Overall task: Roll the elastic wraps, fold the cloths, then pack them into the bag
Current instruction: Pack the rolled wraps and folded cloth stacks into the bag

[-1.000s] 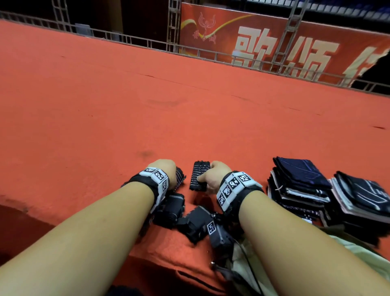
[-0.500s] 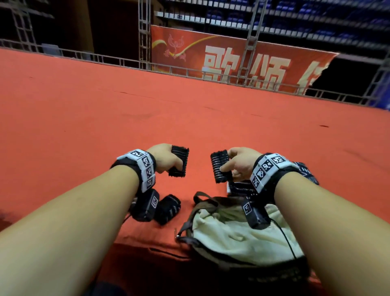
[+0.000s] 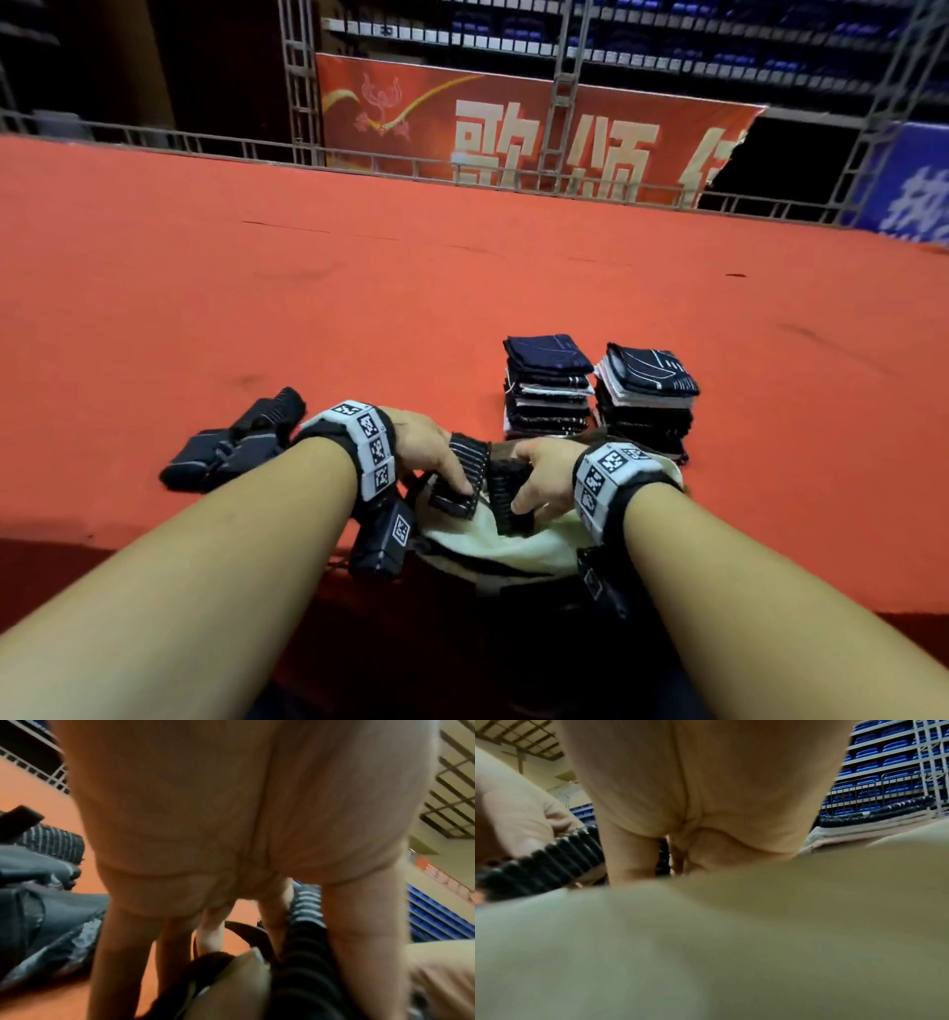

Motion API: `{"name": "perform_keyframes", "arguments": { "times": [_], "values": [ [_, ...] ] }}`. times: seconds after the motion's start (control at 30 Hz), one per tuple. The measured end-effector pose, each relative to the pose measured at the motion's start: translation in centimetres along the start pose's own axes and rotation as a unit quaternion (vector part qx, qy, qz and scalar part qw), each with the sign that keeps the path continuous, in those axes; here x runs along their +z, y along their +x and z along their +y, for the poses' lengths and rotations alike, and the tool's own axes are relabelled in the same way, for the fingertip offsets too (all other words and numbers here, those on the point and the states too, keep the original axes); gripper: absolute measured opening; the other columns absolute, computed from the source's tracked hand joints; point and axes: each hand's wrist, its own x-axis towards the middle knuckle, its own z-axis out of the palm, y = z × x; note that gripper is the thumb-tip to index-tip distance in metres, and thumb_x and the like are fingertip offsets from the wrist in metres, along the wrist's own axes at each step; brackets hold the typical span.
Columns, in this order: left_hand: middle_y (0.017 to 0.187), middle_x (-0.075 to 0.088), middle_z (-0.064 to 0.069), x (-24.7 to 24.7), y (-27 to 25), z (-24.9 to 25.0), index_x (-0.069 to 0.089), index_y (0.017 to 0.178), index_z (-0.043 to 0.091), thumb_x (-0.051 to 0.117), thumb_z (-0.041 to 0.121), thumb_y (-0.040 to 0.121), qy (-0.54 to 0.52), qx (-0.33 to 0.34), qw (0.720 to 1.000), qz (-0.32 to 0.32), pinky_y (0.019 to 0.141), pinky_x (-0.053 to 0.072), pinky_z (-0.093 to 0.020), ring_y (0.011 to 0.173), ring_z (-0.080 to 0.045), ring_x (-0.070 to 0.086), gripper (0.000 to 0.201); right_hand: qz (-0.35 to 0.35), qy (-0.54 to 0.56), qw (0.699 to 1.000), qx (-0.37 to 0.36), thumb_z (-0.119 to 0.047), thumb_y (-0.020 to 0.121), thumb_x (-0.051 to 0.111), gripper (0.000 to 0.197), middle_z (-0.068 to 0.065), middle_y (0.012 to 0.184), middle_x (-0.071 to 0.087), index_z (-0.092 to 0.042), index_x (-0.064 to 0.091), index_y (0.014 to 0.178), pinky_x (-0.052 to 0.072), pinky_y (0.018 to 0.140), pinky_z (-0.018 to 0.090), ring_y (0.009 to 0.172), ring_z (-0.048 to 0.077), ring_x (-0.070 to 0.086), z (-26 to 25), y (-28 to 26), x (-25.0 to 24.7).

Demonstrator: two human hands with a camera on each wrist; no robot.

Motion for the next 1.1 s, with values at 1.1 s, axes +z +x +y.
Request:
{"name": "perform_keyframes", "arguments": {
  "times": [1.1],
  "values": [
    [0.09, 0.078, -0.008, -3.1, 1.6, -0.9, 0.078, 0.095, 0.01, 0.082, 0.044, 0.052, 0.101, -0.005, 0.986, 0.13, 0.087, 0.06, -0.053, 0.09, -0.032, 0.075, 0.055, 0.046, 0.014, 0.997, 0.068, -0.035, 0.066, 0.083, 0.041, 0.009, 0.094, 0.077, -0.006, 0.079, 0.095, 0.061, 0.084, 0.039, 0.093, 0.025, 0.073, -1.4, 2.0, 0.9]
  ]
}}
